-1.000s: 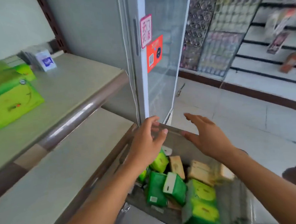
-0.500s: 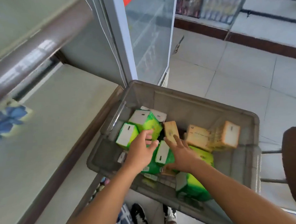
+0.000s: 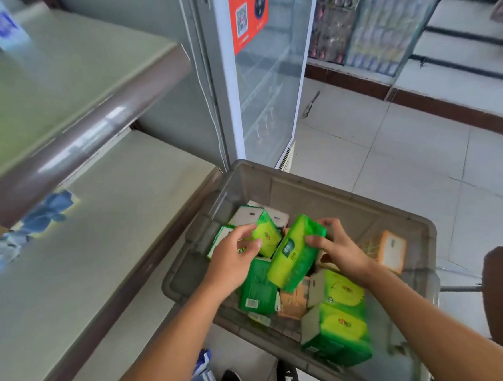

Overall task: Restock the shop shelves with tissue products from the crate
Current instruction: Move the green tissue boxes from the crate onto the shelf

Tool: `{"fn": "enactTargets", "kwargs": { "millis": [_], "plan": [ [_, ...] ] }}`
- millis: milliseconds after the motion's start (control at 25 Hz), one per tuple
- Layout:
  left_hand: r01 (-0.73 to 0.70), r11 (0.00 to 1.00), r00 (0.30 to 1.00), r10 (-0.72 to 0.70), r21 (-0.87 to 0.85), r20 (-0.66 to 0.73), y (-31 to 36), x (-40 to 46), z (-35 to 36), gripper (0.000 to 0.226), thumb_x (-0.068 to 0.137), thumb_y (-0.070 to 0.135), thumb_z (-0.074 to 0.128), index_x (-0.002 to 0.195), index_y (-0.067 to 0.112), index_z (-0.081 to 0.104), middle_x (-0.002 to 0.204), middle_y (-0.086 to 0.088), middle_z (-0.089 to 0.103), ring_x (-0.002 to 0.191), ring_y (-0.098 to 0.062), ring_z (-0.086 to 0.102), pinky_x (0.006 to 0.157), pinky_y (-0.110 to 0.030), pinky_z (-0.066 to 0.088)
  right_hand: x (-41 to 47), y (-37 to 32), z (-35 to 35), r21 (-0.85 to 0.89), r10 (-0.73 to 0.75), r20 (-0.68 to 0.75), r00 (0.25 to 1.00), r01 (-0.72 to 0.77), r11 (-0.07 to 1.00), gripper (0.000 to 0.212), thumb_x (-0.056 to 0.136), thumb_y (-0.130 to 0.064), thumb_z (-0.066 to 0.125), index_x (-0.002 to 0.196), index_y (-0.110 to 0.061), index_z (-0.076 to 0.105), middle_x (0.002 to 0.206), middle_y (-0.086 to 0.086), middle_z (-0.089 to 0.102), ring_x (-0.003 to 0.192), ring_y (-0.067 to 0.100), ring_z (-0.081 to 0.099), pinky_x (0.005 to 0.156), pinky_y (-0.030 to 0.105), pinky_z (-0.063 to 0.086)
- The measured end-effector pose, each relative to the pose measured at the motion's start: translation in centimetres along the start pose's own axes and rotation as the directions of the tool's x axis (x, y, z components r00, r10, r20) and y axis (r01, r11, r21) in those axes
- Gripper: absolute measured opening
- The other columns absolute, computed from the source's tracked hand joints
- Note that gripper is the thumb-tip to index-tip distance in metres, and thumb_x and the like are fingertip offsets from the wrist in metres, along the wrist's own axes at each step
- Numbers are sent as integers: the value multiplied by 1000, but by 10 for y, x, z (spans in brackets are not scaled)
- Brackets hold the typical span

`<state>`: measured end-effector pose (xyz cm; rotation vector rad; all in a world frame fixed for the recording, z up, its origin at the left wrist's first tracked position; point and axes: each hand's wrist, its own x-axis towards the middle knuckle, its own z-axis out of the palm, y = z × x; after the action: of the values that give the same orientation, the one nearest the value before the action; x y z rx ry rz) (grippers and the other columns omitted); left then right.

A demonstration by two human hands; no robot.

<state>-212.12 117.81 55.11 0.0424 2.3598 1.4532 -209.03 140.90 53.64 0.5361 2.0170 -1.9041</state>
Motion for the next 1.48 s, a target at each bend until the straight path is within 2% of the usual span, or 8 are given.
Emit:
{"fn": "enactTargets", "kwargs": {
  "millis": [120,200,360,560,800,1040,1200,1480],
  "plan": [
    [-9,996,999,13,-87,49,29,-6,-9,44,88,32,67,130,28,55,129,2,59,111,-7,60,102,-33,46,-12,-49,-7,305,-21,103,994,-12,952,82,49,-56,84,118,-19,57,100,14,63,89,28,59,84,46,44],
    [-33,981,994,52,-190,93,53,-12,-15,62,79,44,72,135,28,50,134,1,56,116,-9,58,102,-31,46,-23,-82,-5,368,2,151,989,-58,928,72,66,-52,71,122,-8,58,104,17,68,89,30,66,87,42,51],
    [-83,924,984,136,-374,116,94,-23,-30,67,71,38,81,129,38,47,127,4,60,109,-12,62,93,-35,50,-45,-133,3,367,-6,287,958,-104,924,55,85,-47,45,108,-1,65,99,23,70,80,31,70,69,35,57],
    [-105,861,944,244,-497,223,120,-42,-67,88,60,18,90,135,27,46,124,-10,65,111,-27,64,85,-42,55,-64,-183,22,233,-55,410,911,-46,971,56,91,-46,46,119,0,63,114,27,66,92,35,68,78,41,57],
    [-311,834,950,264,-456,-166,129,-73,-117,65,58,13,90,115,19,59,103,-7,73,95,-21,68,82,-35,56,-60,-222,58,260,-205,314,927,123,958,63,76,-66,52,100,-9,63,96,15,67,85,29,65,80,40,51],
    [-437,828,751,121,-352,-649,126,-99,-169,72,49,39,88,112,22,58,101,-1,74,92,-16,70,85,-43,57,-63,-241,113,256,-522,410,749,455,853,82,63,-62,77,130,-24,50,122,3,62,105,18,65,83,36,55],
    [-486,831,600,91,-272,-795,127,-125,-199,64,59,29,88,114,23,57,100,4,73,90,-12,70,79,-35,57,-72,-268,173,166,-645,390,658,638,752,68,75,-25,75,135,-16,44,123,9,60,100,8,67,79,29,56],
    [-249,968,354,60,-33,-933,107,-187,-277,50,67,34,86,107,25,58,93,19,67,77,14,61,63,-3,42,-79,-308,282,170,-651,572,499,704,689,55,76,-24,75,126,-23,53,119,6,66,100,19,68,79,29,56]
  ]
}}
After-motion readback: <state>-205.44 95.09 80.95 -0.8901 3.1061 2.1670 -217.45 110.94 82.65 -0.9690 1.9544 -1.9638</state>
